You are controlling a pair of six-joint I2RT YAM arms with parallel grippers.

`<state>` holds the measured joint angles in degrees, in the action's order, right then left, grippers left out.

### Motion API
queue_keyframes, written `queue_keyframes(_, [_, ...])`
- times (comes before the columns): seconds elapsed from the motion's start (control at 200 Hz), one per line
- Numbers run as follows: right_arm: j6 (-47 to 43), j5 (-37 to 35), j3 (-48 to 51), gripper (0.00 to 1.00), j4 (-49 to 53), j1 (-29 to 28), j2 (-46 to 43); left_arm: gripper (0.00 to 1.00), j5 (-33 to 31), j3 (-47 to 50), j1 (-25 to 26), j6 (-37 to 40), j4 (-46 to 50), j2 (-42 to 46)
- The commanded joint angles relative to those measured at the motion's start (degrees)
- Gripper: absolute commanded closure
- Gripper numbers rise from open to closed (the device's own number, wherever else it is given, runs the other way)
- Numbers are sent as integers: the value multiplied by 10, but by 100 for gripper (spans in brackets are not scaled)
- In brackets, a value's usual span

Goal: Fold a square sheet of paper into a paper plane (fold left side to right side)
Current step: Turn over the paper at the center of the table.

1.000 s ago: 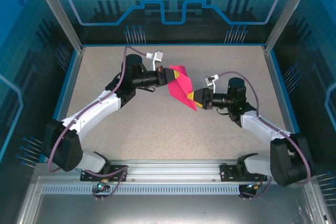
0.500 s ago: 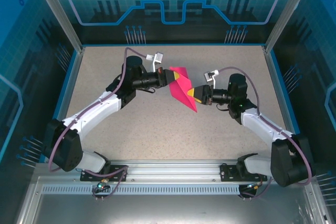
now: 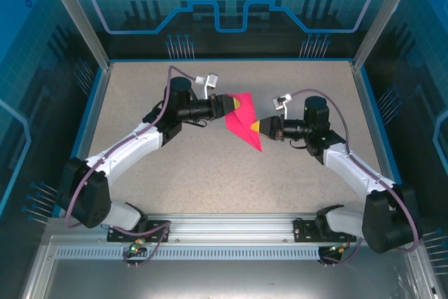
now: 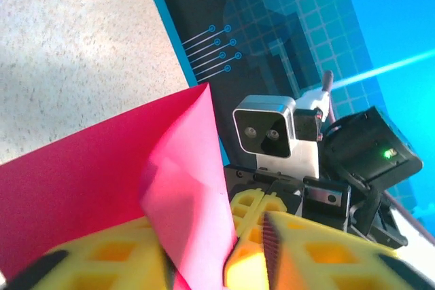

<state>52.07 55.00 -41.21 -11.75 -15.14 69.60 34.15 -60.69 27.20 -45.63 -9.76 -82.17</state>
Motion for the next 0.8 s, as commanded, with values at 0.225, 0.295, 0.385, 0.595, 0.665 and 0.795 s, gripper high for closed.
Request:
queue_keyframes(0.225, [-332, -396, -165, 100, 469, -99, -28, 12, -177, -3, -24, 139, 260, 118])
queue_keyframes(0.295, [-352, -541, -194, 100, 516, -155, -6, 9, -240, -4, -24, 152, 311, 149])
queue_keyframes(0.385, [-357, -746, -234, 100, 574, -232, 46, 7, -307, 2, -25, 150, 355, 183])
queue_keyframes(0.595, [-347, -1030, -339, 100, 687, -344, 244, 3, -368, 34, -26, 139, 387, 238])
queue_keyframes(0.665, [-349, -1056, -360, 100, 695, -360, 294, 2, -375, 39, -27, 137, 395, 248])
queue_keyframes(0.795, [-359, -1093, -394, 100, 698, -381, 376, 1, -383, 40, -28, 141, 411, 258])
